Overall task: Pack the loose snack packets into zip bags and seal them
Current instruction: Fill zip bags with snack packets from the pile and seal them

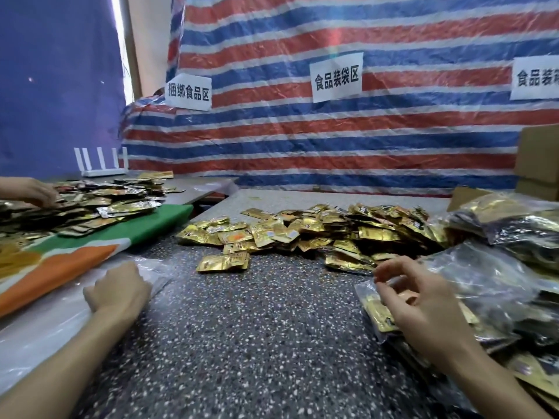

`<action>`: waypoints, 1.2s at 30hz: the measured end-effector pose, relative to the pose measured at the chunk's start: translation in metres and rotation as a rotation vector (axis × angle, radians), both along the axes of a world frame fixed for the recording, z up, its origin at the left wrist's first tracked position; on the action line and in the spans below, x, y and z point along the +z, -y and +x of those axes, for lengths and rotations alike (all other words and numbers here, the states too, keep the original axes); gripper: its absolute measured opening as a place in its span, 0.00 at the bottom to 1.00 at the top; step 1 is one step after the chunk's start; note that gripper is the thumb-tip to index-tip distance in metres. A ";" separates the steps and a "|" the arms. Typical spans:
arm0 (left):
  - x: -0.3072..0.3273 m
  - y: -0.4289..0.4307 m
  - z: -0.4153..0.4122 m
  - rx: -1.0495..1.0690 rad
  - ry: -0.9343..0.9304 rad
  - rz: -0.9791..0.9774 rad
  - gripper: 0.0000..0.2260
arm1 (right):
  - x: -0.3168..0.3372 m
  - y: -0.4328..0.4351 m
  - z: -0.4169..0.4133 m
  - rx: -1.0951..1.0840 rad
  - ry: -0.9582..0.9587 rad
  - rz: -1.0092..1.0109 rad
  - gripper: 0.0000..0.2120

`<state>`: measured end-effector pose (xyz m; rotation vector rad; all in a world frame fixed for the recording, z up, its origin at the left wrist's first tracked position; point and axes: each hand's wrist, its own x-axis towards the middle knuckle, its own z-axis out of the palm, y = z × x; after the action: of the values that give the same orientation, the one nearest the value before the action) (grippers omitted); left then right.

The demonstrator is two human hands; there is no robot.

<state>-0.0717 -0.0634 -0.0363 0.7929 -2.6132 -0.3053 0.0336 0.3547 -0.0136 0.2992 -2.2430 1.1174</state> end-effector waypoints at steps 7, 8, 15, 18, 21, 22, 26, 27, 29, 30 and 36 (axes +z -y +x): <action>0.032 -0.014 0.006 -0.049 -0.231 0.046 0.07 | 0.003 -0.003 0.001 -0.013 0.009 -0.024 0.13; 0.038 -0.020 0.005 -0.070 -0.273 0.025 0.11 | 0.003 -0.003 0.001 -0.011 0.005 -0.021 0.13; 0.083 -0.127 0.047 -0.598 -0.668 0.159 0.07 | 0.006 0.000 0.001 0.081 0.060 -0.198 0.06; 0.082 -0.182 0.073 -0.984 -0.744 0.393 0.07 | 0.014 0.001 0.006 0.280 0.196 -0.546 0.15; 0.058 -0.226 0.089 -1.305 -0.710 0.510 0.07 | 0.020 -0.001 0.007 0.336 0.358 -0.686 0.27; 0.047 -0.235 0.092 -1.400 -0.698 0.503 0.05 | 0.022 -0.002 0.007 0.325 0.405 -0.703 0.26; 0.008 -0.248 0.087 -1.574 -0.671 0.417 0.06 | 0.022 -0.006 0.005 0.247 0.508 -0.644 0.14; 0.003 -0.248 0.084 -1.571 -0.666 0.402 0.08 | 0.022 -0.007 0.006 0.251 0.532 -0.638 0.14; -0.001 -0.245 0.082 -1.542 -0.646 0.387 0.11 | 0.023 -0.009 0.006 0.265 0.572 -0.625 0.14; -0.001 -0.242 0.082 -1.533 -0.617 0.424 0.10 | 0.024 -0.009 0.008 0.275 0.581 -0.609 0.14; 0.005 -0.238 0.092 -1.352 -0.282 0.943 0.16 | 0.025 -0.002 0.013 0.301 0.556 -0.479 0.06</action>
<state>0.0199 0.1748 -0.0312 -0.9104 -2.1885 -1.8606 0.0464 0.3570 0.0112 0.1346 -2.3281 2.0585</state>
